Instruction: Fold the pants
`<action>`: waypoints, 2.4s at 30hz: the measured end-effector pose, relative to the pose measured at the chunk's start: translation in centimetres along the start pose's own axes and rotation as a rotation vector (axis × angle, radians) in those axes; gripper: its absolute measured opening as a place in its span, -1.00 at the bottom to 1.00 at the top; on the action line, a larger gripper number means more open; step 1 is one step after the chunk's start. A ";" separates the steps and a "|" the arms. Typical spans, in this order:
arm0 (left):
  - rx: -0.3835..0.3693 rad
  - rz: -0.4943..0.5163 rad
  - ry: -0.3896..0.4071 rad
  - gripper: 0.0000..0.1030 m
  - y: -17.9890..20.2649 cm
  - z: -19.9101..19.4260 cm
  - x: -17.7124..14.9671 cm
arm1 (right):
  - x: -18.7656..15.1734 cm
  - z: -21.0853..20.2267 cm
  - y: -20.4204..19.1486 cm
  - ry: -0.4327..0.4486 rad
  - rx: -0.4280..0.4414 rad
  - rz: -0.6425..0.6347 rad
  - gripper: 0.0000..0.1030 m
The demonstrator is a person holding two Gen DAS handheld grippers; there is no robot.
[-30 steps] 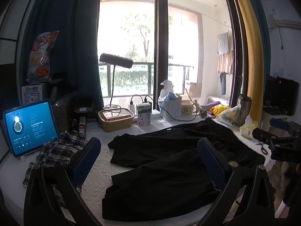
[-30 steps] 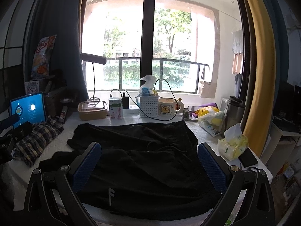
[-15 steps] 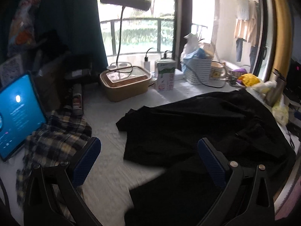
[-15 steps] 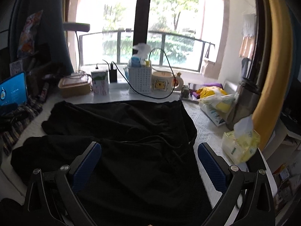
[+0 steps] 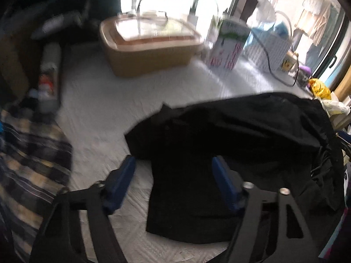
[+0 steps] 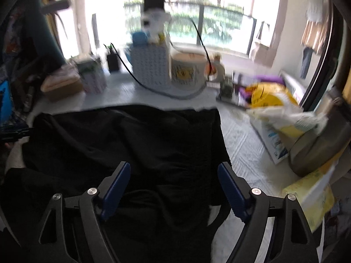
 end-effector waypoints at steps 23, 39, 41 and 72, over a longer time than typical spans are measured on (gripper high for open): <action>0.012 0.022 -0.069 -0.91 0.1 -3.9 -6.7 | -4.5 -0.6 1.9 -0.054 -0.017 0.019 -0.82; -0.072 -0.082 0.024 0.27 -1.9 0.3 6.6 | 3.0 -0.9 4.3 0.118 0.023 0.110 0.92; -0.052 -0.109 0.008 0.27 -2.2 1.3 6.8 | 3.6 -0.1 4.5 0.110 0.026 0.118 0.92; 0.161 0.119 -0.014 0.27 0.7 2.1 4.2 | 7.3 7.4 5.2 -0.064 0.130 -0.004 0.44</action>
Point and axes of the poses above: each gripper's, at about its wrist camera, not at the fingertips, and z roughly the way its jaws point, y to its right, x to its top, the point moved 2 cm from there along z, roughly the way its jaws point, and after that the axes turned 12 degrees about -y, right-handed, at the moved point
